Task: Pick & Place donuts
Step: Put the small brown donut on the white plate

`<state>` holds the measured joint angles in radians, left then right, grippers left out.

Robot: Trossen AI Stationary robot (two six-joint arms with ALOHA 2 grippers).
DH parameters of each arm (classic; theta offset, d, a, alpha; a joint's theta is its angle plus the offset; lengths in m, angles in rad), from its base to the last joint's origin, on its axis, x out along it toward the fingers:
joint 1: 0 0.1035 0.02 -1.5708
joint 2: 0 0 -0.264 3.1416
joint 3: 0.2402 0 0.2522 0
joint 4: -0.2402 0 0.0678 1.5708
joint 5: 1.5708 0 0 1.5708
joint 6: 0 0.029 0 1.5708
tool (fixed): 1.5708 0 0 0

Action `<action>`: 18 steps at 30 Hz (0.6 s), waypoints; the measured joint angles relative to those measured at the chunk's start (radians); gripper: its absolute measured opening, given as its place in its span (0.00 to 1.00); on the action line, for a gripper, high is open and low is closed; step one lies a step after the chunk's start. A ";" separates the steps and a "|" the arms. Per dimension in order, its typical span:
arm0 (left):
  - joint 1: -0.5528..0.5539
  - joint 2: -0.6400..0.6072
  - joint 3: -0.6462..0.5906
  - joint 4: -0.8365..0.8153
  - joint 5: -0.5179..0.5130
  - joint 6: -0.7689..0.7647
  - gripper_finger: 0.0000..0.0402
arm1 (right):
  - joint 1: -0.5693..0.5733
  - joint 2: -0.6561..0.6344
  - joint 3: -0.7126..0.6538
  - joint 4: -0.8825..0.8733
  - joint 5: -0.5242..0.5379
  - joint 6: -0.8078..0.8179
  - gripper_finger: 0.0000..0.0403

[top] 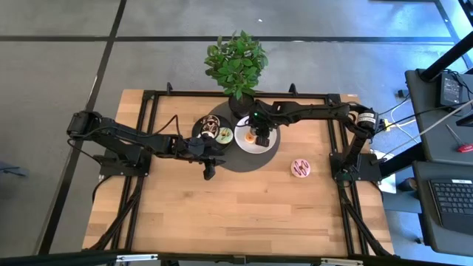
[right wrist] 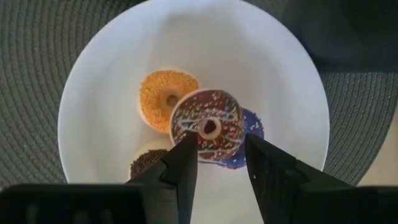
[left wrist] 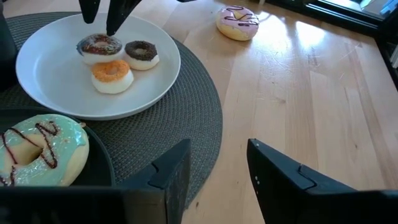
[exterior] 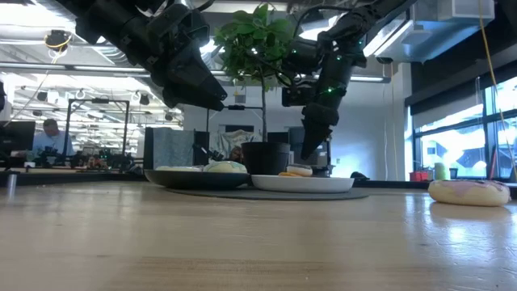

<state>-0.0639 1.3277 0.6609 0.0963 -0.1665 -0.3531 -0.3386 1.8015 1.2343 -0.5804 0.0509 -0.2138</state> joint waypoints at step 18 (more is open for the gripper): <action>0.000 0.000 0.000 -0.002 0.000 0.000 0.38 | 0.044 -0.001 -0.040 0.037 -0.053 -0.185 0.34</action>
<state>-0.0635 1.3277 0.6609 0.0948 -0.1665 -0.3531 -0.2948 1.8008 1.1946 -0.5438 -0.0020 -0.3985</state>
